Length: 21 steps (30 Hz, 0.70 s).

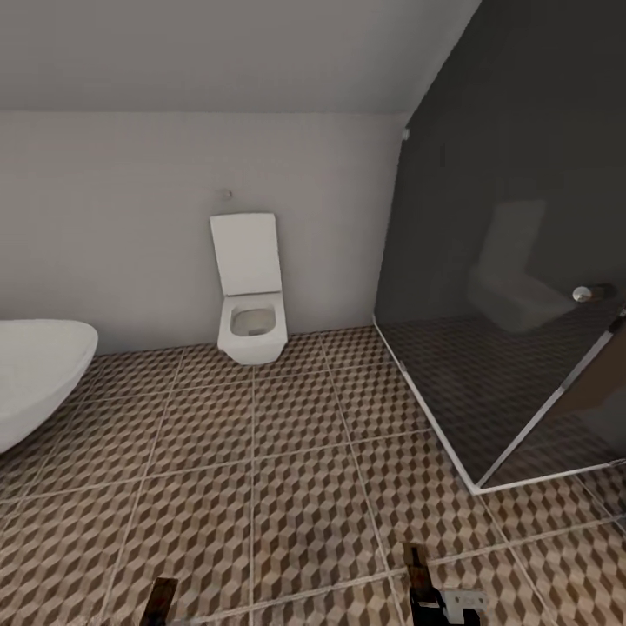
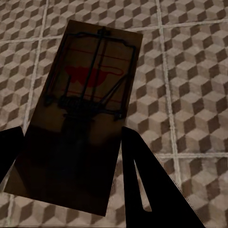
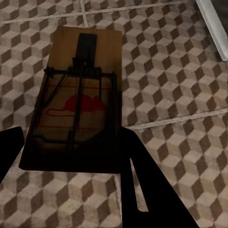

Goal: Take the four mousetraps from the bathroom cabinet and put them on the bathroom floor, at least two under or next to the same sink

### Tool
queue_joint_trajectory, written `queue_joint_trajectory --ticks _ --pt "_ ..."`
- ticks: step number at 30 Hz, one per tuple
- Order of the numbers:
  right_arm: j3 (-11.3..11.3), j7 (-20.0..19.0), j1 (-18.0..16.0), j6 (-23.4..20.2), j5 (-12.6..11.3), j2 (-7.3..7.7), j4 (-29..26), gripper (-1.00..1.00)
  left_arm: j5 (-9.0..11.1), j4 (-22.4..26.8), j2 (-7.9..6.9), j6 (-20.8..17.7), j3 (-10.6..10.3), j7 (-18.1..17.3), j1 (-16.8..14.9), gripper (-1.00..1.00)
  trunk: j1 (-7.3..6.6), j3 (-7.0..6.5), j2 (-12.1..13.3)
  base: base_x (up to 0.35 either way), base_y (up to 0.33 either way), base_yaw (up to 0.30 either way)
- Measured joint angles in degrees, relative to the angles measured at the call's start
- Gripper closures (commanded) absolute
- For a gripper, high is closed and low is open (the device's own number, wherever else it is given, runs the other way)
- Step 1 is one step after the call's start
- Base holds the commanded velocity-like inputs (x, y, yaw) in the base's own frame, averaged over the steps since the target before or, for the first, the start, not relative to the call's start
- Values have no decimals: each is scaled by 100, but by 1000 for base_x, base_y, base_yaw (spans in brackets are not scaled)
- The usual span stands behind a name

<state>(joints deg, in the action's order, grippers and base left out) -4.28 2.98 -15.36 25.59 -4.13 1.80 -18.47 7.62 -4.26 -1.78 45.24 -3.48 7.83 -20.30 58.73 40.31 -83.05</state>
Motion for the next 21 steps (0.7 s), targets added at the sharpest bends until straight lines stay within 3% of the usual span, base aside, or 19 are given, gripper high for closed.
queue_joint_trajectory --ticks 21 --pt "0 -1 0 0 0 0 0 100 0 0 0 0 0 -3 1 100 0 0 0 0 0 290"
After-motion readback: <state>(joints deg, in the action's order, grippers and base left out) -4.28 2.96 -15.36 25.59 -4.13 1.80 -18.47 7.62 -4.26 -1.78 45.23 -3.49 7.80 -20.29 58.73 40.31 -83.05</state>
